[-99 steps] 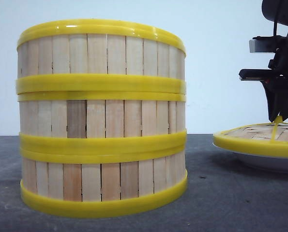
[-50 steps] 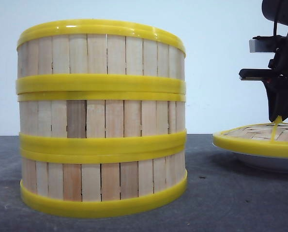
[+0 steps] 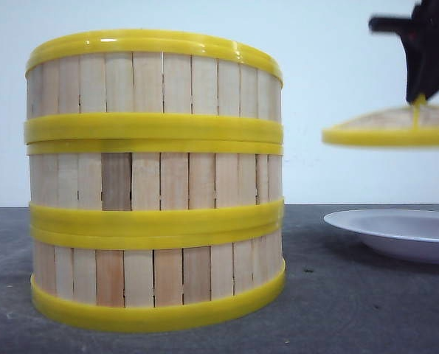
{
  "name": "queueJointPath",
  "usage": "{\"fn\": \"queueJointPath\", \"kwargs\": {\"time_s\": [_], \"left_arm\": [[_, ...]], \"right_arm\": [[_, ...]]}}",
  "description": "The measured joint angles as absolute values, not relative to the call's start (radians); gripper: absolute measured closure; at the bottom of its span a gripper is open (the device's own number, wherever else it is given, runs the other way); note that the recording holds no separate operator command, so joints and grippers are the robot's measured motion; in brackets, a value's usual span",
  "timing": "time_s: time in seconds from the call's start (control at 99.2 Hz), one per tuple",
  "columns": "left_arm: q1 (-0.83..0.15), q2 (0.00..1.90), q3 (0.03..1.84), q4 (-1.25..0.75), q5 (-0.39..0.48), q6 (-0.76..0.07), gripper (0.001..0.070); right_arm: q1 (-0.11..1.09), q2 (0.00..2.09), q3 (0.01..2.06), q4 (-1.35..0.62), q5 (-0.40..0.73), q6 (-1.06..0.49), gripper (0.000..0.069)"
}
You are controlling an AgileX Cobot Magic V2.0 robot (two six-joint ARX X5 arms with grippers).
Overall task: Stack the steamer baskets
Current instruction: 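Lift the lid off the white plate and place it atop the stack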
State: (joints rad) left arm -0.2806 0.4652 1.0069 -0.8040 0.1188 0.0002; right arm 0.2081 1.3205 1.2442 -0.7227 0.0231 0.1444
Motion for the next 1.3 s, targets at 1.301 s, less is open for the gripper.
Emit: {"fn": "queueJointPath", "kwargs": {"time_s": [1.301], "left_arm": [[-0.281, 0.465, 1.007, -0.804, 0.119, 0.000, 0.0477]], "right_arm": [[0.876, 1.639, 1.771, -0.919, -0.075, 0.095, 0.0638]]}}
